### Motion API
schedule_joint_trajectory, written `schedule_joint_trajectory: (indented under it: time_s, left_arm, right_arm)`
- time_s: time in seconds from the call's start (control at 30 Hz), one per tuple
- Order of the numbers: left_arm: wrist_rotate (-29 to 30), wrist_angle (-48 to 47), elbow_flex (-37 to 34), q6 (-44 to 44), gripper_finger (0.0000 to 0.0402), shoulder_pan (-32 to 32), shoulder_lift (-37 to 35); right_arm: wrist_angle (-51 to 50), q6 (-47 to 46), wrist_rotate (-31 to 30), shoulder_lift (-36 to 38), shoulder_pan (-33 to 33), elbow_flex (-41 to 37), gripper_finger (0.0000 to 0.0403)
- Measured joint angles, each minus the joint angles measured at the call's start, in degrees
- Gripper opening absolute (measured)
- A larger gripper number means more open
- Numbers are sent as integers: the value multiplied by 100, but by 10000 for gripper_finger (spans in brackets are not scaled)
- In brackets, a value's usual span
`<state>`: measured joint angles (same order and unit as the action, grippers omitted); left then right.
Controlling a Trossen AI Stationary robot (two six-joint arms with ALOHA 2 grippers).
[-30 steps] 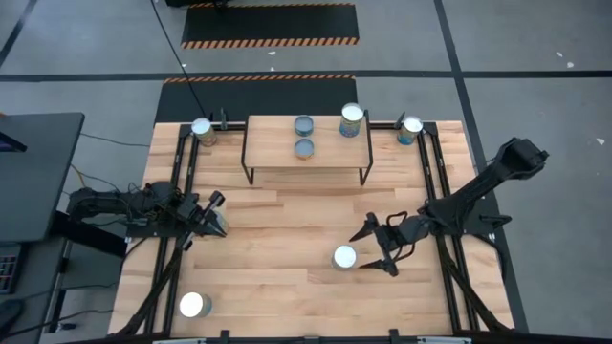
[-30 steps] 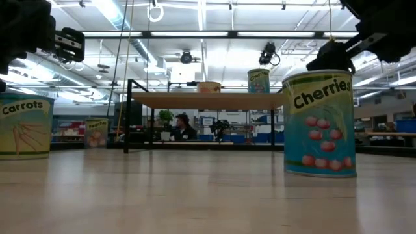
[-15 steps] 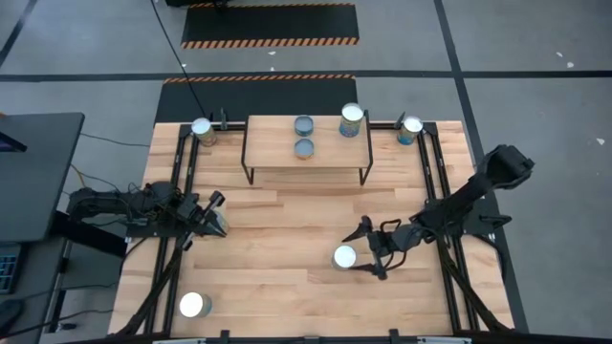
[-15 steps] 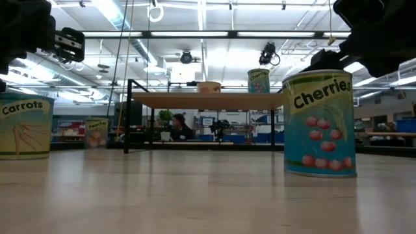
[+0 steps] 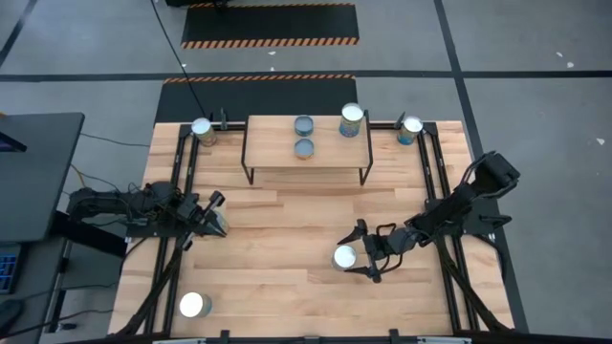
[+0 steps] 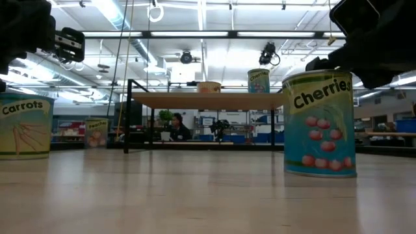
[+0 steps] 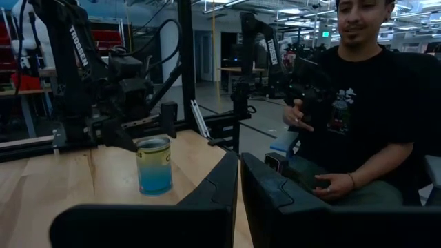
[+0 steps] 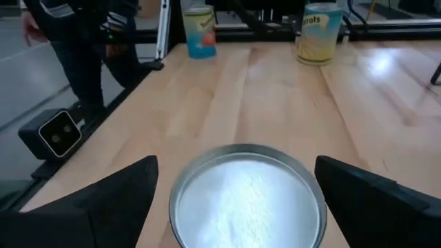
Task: Pick and place cans onto a shelf
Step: Put the big blue canned cherries on the shelf aligned with the other big blue canned cherries
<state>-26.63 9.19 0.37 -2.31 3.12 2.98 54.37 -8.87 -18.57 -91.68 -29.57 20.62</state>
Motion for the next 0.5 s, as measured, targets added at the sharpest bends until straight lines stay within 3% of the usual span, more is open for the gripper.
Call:
schedule_joint_trajectory:
  time_s: [0.33,0.5]
  left_arm:
    - [0,-2,0,-2,27,0,0]
    - [0,-2,1,-1,27,1,0]
  right_arm:
    - [439,8,17,-433,95,0,397]
    - [567,-153,-95,-492,113,0,374]
